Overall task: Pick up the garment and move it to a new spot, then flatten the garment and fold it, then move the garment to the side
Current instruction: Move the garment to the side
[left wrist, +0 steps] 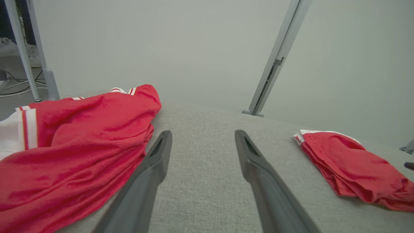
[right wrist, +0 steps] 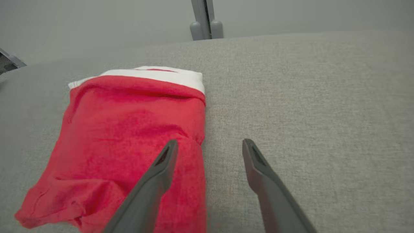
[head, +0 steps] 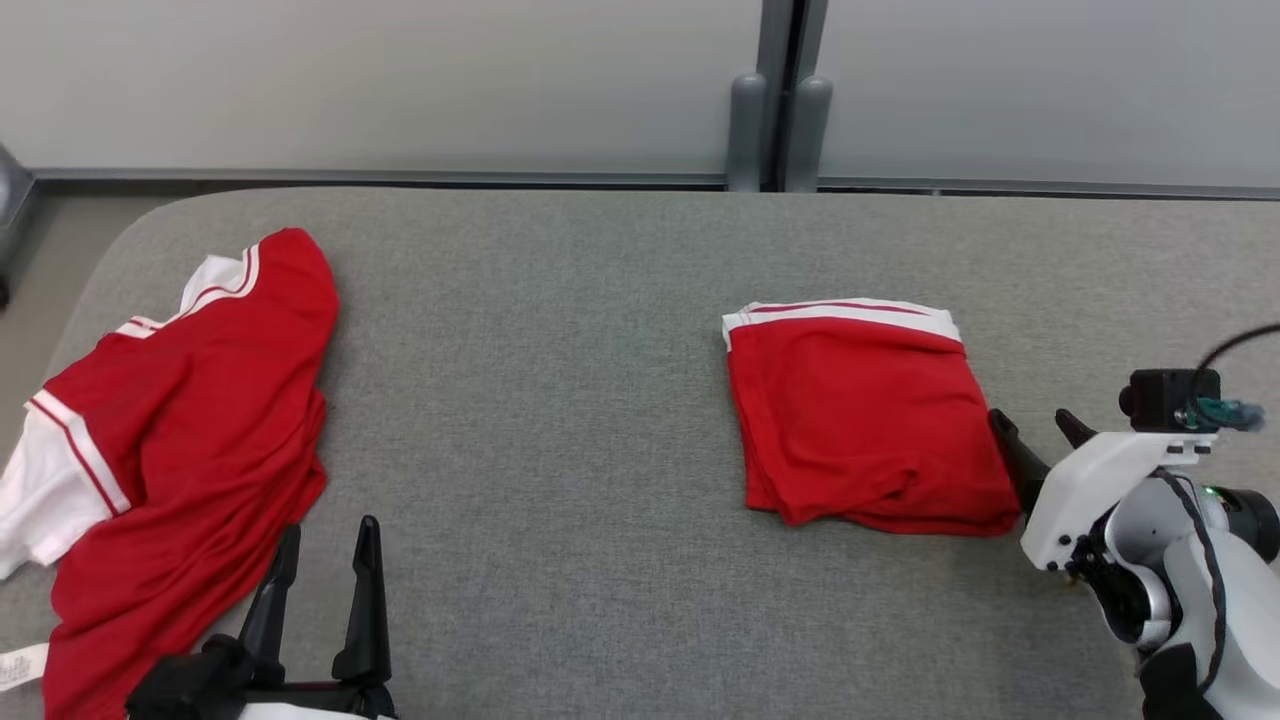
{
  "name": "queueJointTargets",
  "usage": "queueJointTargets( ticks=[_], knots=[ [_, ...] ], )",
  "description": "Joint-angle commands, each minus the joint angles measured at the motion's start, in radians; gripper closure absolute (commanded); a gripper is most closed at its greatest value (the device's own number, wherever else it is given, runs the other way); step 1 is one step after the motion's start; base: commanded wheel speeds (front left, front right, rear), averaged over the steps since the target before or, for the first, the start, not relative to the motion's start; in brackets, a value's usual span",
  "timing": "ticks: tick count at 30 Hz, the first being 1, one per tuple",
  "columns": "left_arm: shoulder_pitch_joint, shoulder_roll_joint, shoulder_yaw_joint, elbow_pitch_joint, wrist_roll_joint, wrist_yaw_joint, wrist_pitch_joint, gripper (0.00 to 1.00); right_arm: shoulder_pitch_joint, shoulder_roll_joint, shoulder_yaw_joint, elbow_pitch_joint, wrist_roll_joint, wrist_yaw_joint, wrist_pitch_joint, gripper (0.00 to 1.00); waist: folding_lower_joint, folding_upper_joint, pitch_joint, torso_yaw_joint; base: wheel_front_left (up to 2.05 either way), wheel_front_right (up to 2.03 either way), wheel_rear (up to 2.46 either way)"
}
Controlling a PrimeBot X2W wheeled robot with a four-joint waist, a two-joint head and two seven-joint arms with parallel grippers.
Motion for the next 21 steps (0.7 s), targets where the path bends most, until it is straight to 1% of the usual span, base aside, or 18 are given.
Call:
queueJointTargets(
  ticks=[1, 2, 4, 7, 9, 11, 16, 18, 19, 21],
  knots=[
    [-0.024, 0.004, -0.008, 0.002, -0.006, 0.003, 0.000, 0.00, -0.030, -0.006, 0.029, 0.028, 0.022, 0.000, 0.039, 0.00, 0.0000, 0.0000, 0.039, 0.045, 0.00, 0.00, 0.00],
    [-0.030, 0.004, -0.012, 0.002, -0.006, 0.006, 0.000, 0.00, -0.043, -0.003, 0.031, 0.045, 0.045, 0.000, 0.054, 0.00, 0.0000, 0.0000, 0.046, 0.055, 0.00, 0.00, 0.00],
    [-0.037, 0.004, -0.020, 0.001, -0.007, 0.009, 0.000, 0.00, -0.066, -0.021, 0.043, 0.083, 0.055, 0.000, 0.074, 0.00, 0.0000, 0.0000, 0.057, 0.071, 0.00, 0.00, 0.00],
    [-0.047, 0.004, -0.022, -0.005, -0.009, 0.013, 0.000, 0.00, -0.089, -0.004, 0.056, 0.129, 0.109, 0.000, 0.098, 0.00, 0.0000, 0.0000, 0.070, 0.084, 0.00, 0.00, 0.00],
    [-0.049, 0.004, -0.020, -0.011, -0.009, 0.014, 0.000, 0.00, -0.102, -0.003, 0.072, 0.150, 0.139, 0.000, 0.109, 0.00, 0.0000, 0.0000, 0.078, 0.083, 0.00, 0.00, 0.00],
    [-0.051, 0.004, -0.019, -0.016, -0.007, 0.016, 0.000, 0.00, -0.120, 0.002, 0.076, 0.165, 0.166, 0.000, 0.093, 1.00, 0.0000, 0.0000, 0.090, 0.072, 0.00, 0.00, 0.00],
    [-0.071, 0.004, -0.026, -0.028, 0.001, 0.010, 0.000, 0.00, -0.175, -0.020, 0.115, 0.199, 0.179, 0.000, 0.074, 1.00, 0.0000, 0.0000, 0.117, 0.003, 0.00, 0.00, 0.00],
    [-0.080, 0.004, -0.023, -0.034, 0.008, 0.009, 0.000, 0.00, -0.200, -0.051, 0.128, 0.206, 0.178, 0.000, 0.064, 1.00, 0.0000, 0.0000, 0.129, -0.033, 0.00, 0.00, 0.00],
    [-0.080, 0.004, -0.023, -0.034, 0.008, 0.009, 0.000, 0.00, -0.200, -0.051, 0.128, 0.206, 0.178, 0.000, 0.064, 1.00, 0.0000, 0.0000, 0.129, -0.033, 0.00, 0.00, 0.00],
    [-0.092, 0.004, -0.022, -0.036, 0.013, 0.007, 0.000, 0.00, -0.224, -0.086, 0.146, 0.210, 0.170, 0.000, 0.057, 1.00, 0.0000, 0.0000, 0.143, -0.067, 0.00, 0.00, 0.00]
  ],
)
